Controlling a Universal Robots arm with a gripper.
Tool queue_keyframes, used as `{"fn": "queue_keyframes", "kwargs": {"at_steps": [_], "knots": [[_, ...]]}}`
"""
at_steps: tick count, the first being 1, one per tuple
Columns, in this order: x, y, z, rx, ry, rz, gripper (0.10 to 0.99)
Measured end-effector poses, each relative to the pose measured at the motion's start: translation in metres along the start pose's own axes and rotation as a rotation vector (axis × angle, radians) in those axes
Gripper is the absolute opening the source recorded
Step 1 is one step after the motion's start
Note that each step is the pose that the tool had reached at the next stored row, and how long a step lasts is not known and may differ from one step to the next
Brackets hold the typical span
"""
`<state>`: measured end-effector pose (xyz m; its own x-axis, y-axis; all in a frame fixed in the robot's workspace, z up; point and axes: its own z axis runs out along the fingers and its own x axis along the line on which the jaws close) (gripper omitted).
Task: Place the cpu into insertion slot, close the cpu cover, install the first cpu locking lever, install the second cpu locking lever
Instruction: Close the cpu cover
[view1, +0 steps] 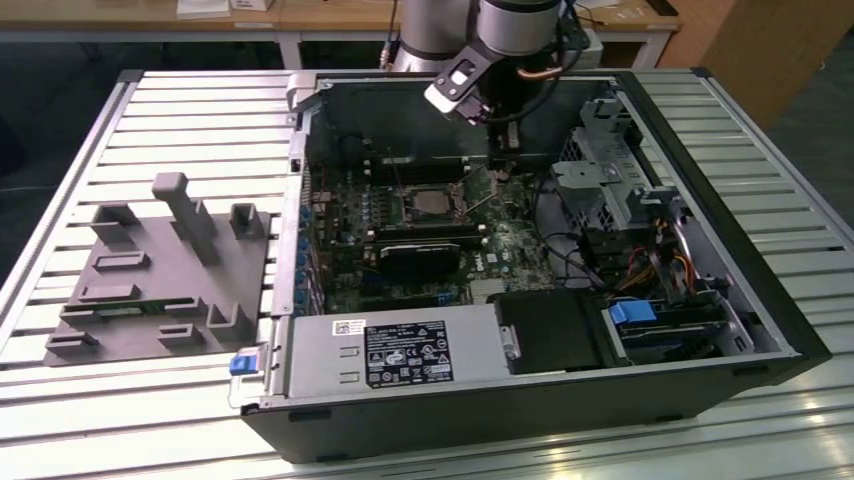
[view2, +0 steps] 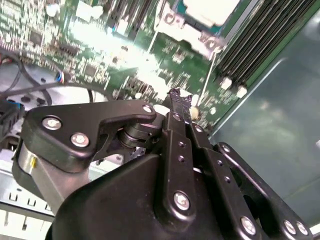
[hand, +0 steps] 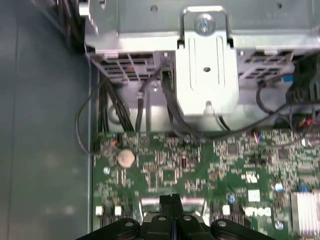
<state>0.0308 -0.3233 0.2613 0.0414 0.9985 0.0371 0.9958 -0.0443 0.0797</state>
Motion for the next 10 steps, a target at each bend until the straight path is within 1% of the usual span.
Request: {"fn": "queue_keyframes", "kwargs": {"at_steps": [2, 4, 10], "knots": [[0.0006, 0.0059, 0.0011, 0.002, 0.0000, 0.000, 0.102], [0.0011, 0.0100, 0.0023, 0.004, -0.0001, 0.000, 0.102], [0.0017, 0.0164, 0.0080, 0.008, -0.0011, 0.000, 0.102]]}}
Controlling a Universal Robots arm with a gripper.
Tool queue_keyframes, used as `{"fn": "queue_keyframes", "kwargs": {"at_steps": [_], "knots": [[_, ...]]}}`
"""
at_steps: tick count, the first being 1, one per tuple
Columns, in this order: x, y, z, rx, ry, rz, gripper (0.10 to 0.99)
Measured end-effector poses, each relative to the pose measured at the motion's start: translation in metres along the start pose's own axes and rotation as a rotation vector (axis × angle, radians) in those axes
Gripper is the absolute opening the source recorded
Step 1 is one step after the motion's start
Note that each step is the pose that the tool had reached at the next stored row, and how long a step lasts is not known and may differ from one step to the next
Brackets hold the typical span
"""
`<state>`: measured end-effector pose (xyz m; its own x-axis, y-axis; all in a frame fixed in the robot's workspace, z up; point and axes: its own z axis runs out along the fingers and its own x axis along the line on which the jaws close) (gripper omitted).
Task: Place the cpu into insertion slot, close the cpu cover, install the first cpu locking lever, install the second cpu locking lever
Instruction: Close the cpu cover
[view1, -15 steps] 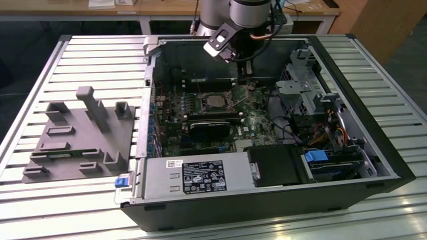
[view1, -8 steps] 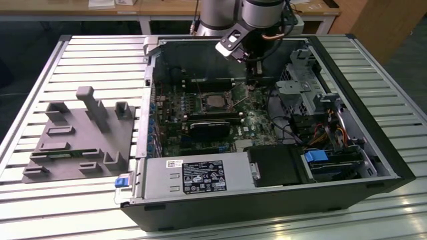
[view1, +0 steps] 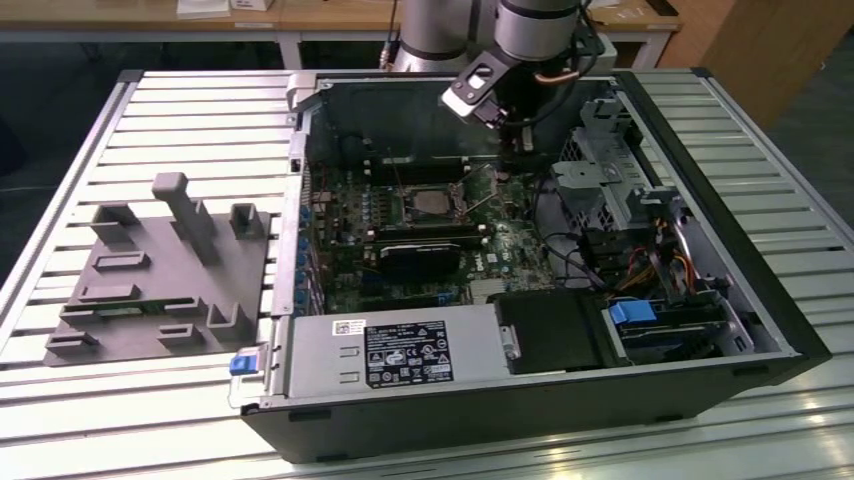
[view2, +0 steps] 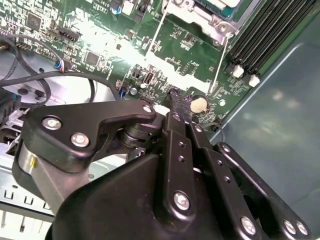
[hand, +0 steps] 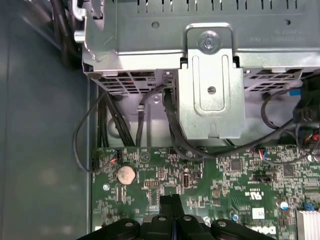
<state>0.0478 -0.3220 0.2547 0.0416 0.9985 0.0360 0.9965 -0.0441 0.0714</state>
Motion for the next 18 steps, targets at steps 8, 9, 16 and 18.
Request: {"fn": "queue_keyframes", "kwargs": {"at_steps": [8, 9, 16, 18], "knots": [[0.0001, 0.0061, 0.0087, 0.006, -0.0016, 0.000, 0.102], [0.0001, 0.0064, 0.0099, 0.006, -0.0019, 0.000, 0.102], [-0.0001, 0.0069, 0.0158, 0.011, -0.0044, 0.000, 0.102], [-0.0001, 0.0070, 0.0157, 0.012, -0.0046, 0.000, 0.102]]}}
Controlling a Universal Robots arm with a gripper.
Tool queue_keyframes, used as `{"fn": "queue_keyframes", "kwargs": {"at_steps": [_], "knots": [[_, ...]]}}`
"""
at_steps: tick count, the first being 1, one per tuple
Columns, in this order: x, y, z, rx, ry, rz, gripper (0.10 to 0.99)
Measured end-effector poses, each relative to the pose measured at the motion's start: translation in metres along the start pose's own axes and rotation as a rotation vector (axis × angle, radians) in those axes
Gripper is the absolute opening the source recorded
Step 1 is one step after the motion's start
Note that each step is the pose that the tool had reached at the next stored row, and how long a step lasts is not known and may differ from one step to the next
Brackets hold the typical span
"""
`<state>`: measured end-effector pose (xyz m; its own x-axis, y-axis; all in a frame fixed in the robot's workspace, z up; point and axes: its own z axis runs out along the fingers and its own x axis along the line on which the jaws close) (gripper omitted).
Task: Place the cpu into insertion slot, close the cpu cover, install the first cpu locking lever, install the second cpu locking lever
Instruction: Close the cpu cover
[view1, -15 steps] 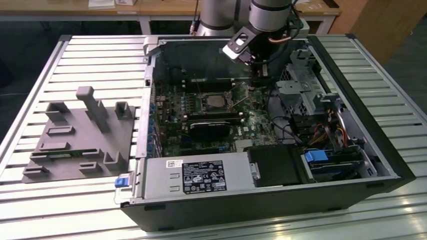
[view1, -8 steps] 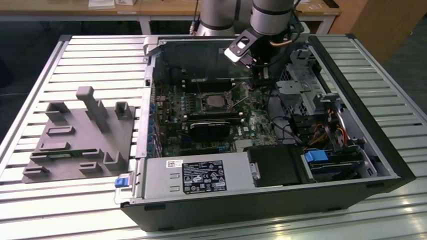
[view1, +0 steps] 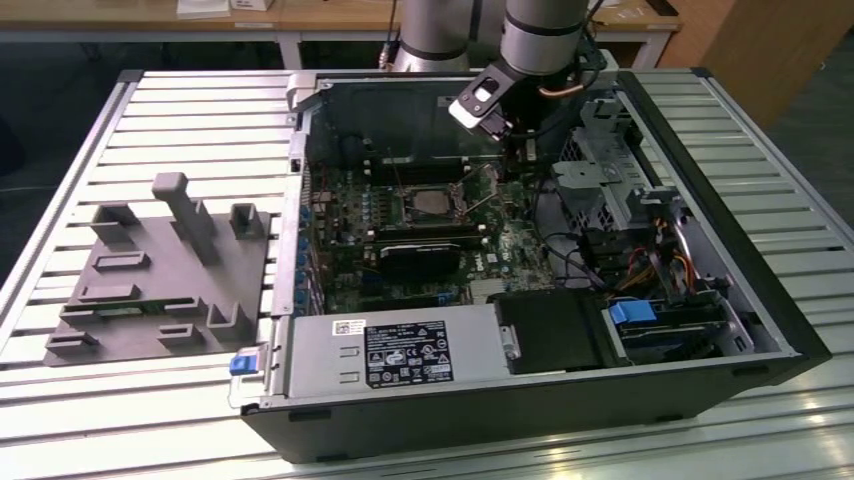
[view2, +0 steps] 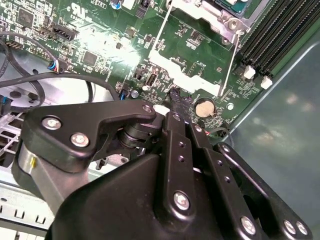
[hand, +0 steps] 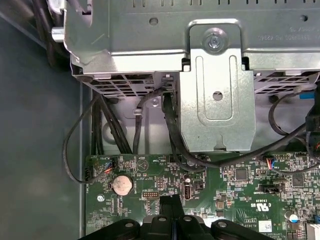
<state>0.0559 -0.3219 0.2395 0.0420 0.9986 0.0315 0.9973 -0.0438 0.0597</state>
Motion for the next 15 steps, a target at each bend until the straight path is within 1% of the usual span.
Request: {"fn": "queue_keyframes", "kwargs": {"at_steps": [3, 4, 5, 6, 8, 9, 10, 11, 15], "knots": [[0.0000, 0.0000, 0.0000, 0.000, 0.0001, 0.000, 0.102], [0.0000, 0.0001, 0.0002, 0.003, 0.0002, 0.000, 0.102], [0.0000, 0.0001, 0.0004, 0.014, -0.0001, 0.000, 0.102], [0.0000, 0.0002, 0.0006, 0.030, -0.0009, 0.001, 0.102], [0.0000, 0.0005, 0.0009, 0.066, -0.0026, 0.002, 0.102], [0.0000, 0.0007, 0.0011, 0.085, -0.0035, 0.002, 0.102], [0.0000, 0.0007, 0.0014, 0.102, -0.0043, 0.003, 0.102], [0.0000, 0.0007, 0.0015, 0.110, -0.0047, 0.003, 0.102], [0.0000, 0.0007, 0.0015, 0.113, -0.0048, 0.003, 0.102]]}}
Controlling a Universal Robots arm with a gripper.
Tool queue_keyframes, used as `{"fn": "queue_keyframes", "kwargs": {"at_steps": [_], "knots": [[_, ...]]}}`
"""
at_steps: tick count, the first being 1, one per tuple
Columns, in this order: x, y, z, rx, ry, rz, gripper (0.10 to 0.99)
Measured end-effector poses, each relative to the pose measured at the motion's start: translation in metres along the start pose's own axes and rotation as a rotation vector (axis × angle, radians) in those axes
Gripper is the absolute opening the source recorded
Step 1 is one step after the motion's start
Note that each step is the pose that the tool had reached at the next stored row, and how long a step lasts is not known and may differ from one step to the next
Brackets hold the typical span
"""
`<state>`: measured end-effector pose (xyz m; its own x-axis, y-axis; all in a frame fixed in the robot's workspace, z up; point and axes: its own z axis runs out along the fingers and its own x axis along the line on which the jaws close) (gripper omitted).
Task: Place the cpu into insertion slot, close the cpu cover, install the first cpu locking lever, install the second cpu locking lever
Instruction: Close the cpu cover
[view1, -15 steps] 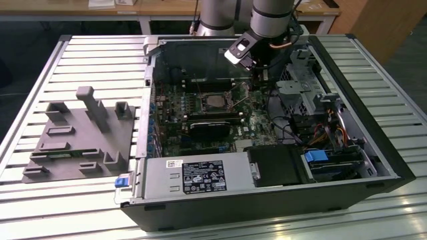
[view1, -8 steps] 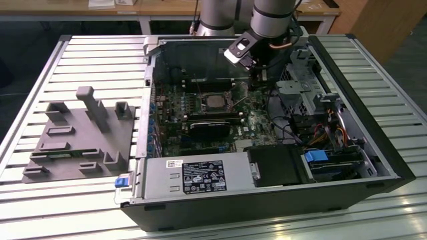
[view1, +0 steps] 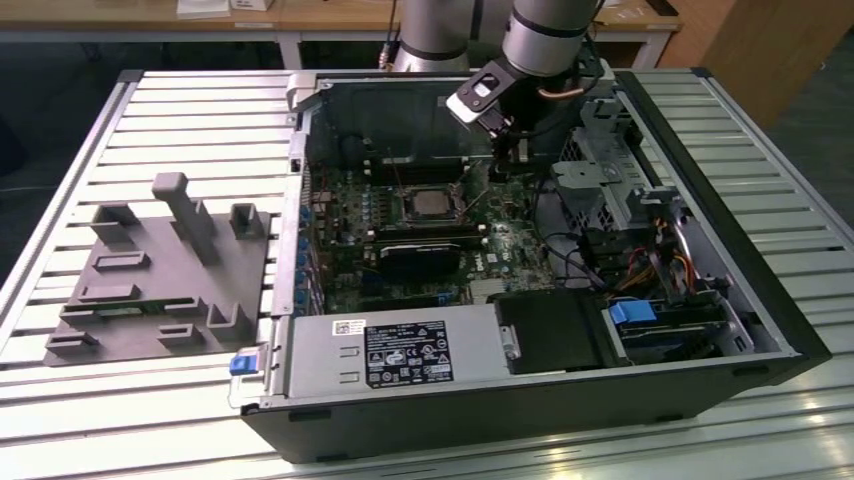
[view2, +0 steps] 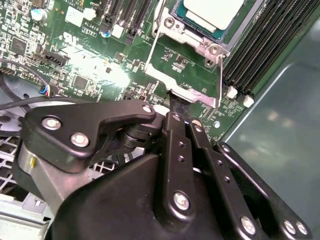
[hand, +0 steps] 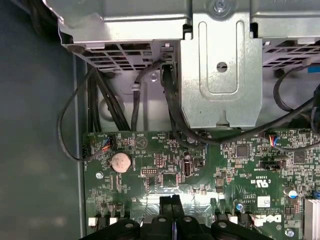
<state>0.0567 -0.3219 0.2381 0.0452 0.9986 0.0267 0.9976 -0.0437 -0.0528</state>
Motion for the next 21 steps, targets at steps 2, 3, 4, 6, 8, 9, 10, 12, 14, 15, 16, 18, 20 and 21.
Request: {"fn": "queue_keyframes", "kwargs": {"at_steps": [2, 3, 4, 6, 8, 9, 10, 12, 14, 15, 16, 18, 20, 21], "knots": [[0.0000, 0.0000, 0.0000, 0.000, 0.0001, 0.000, 0.102], [0.0000, -0.0006, 0.0001, 0.000, 0.0003, 0.000, 0.102], [0.0000, -0.0017, 0.0002, 0.000, 0.0003, 0.000, 0.102], [-0.0002, -0.0056, 0.0003, 0.000, 0.0001, 0.000, 0.102], [-0.0004, -0.0091, 0.0005, -0.001, 0.0001, 0.000, 0.102], [-0.0005, -0.0112, 0.0006, -0.001, 0.0002, 0.000, 0.102], [-0.0006, -0.0138, 0.0008, -0.002, 0.0002, 0.000, 0.102], [-0.0009, -0.0192, 0.0010, -0.003, 0.0003, 0.000, 0.102], [-0.0011, -0.0251, 0.0013, -0.005, 0.0003, 0.000, 0.102], [-0.0013, -0.0276, 0.0014, -0.006, 0.0003, 0.000, 0.102], [-0.0014, -0.0298, 0.0015, -0.007, 0.0003, 0.000, 0.102], [-0.0015, -0.0335, 0.0018, -0.009, 0.0005, 0.000, 0.102], [-0.0017, -0.0364, 0.0020, -0.010, 0.0006, 0.000, 0.102], [-0.0017, -0.0378, 0.0020, -0.010, 0.0005, 0.000, 0.102]]}}
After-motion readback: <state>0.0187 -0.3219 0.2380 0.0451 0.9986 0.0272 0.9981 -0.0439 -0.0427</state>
